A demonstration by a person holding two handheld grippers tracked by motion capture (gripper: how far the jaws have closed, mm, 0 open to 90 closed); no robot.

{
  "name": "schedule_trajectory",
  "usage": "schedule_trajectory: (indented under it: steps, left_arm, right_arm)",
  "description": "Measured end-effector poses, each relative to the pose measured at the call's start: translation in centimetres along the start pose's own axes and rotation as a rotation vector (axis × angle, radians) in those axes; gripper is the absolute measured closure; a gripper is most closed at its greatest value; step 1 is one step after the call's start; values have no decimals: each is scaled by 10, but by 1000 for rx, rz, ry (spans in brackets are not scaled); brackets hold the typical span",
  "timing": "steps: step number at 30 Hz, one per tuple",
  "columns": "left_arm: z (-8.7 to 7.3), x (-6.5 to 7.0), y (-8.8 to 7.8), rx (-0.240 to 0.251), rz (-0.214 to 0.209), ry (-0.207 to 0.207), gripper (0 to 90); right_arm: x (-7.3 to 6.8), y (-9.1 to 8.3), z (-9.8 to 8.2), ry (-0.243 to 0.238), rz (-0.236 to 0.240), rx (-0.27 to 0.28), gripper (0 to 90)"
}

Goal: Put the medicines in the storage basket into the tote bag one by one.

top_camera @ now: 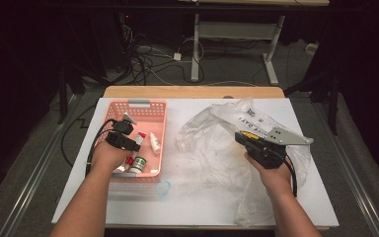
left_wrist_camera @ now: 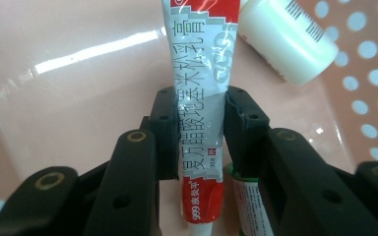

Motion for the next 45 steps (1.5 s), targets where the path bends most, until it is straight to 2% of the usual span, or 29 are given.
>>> schedule_trajectory:
  steps: [2, 3, 8, 9, 10, 11, 12, 13, 14, 15, 16, 17, 18, 19, 20, 21, 25, 28, 30, 31, 38, 42, 44, 45]
  left_arm:
    - [3, -1, -3, 39, 6, 5, 676]
    - [3, -1, -3, 39, 6, 5, 676]
    - [8, -1, -9, 135, 8, 11, 676]
    - [8, -1, -9, 135, 8, 11, 676]
    - [10, -1, -12, 169, 2, 14, 676]
    - [10, -1, -12, 169, 2, 14, 676]
    - [12, -1, -14, 200, 5, 20, 676]
    - [12, -1, -14, 200, 5, 20, 676]
    - [13, -1, -17, 232, 12, 22, 676]
    - [13, -1, -17, 232, 12, 22, 676]
    - [15, -1, -20, 268, 9, 24, 676]
    - [15, -1, -20, 268, 9, 24, 676]
    - [16, -1, -22, 299, 4, 23, 676]
    - [16, -1, -22, 299, 4, 23, 676]
    - [17, 0, -25, 323, -1, 23, 676]
    - [17, 0, -25, 323, -1, 23, 676]
    - [19, -1, -29, 377, -5, 22, 676]
    - [21, -1, -35, 437, -15, 31, 676]
    - [22, 0, -36, 452, -14, 35, 676]
    - [23, 1, -39, 480, -16, 46, 676]
    - [24, 6, -46, 538, -14, 84, 676]
    - [24, 7, -49, 565, -31, 70, 676]
    - [24, 9, -55, 596, -64, 49, 676]
    - [24, 9, -55, 596, -64, 49, 676]
  right_arm:
    - [1, 0, 0, 0, -1, 1, 900]
    - [1, 0, 0, 2, -2, 0, 900]
    - [1, -1, 0, 1, -3, 0, 900]
    - [1, -1, 0, 2, -3, 0, 900]
    - [1, 0, 0, 1, -3, 0, 900]
    - [1, 0, 0, 0, -4, 0, 900]
    - [1, 0, 0, 0, -4, -1, 900]
    - [1, 0, 0, 0, -4, -1, 900]
    - [0, 0, -1, -1, -2, -3, 900]
    - [0, 0, -1, -1, -2, -3, 900]
    - [0, 0, -1, -4, -3, -4, 900]
    - [0, 0, -1, -5, -5, -4, 900]
    - [-1, 0, -2, -4, -5, -6, 900]
    - [-1, 0, -2, -4, -5, -6, 900]
    - [-1, 0, -2, -4, -4, -6, 900]
    - [-1, 0, -2, -6, -2, -6, 900]
    - [-1, 0, -2, -8, -4, -3, 900]
    - [0, 0, -2, -7, -6, -2, 900]
    - [0, 0, -2, -8, -7, -1, 900]
    - [0, 0, -2, -12, -6, -2, 900]
    - [0, 0, -3, -10, -7, -4, 900]
    - [-1, 0, -2, -11, -6, -3, 900]
    - [-1, 0, -2, -13, -6, -1, 900]
    - [-1, 0, -2, -13, -6, -1, 900]
Point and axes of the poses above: each handheld gripper's, and its own axes: y roughly forward along the jaws, z roughly out of its top, x roughly to its right, the point moved 10 cm from there along y, roughly forward along the jaws, and after that the axes turned 14 degrees about x, right-handed, at the moved point
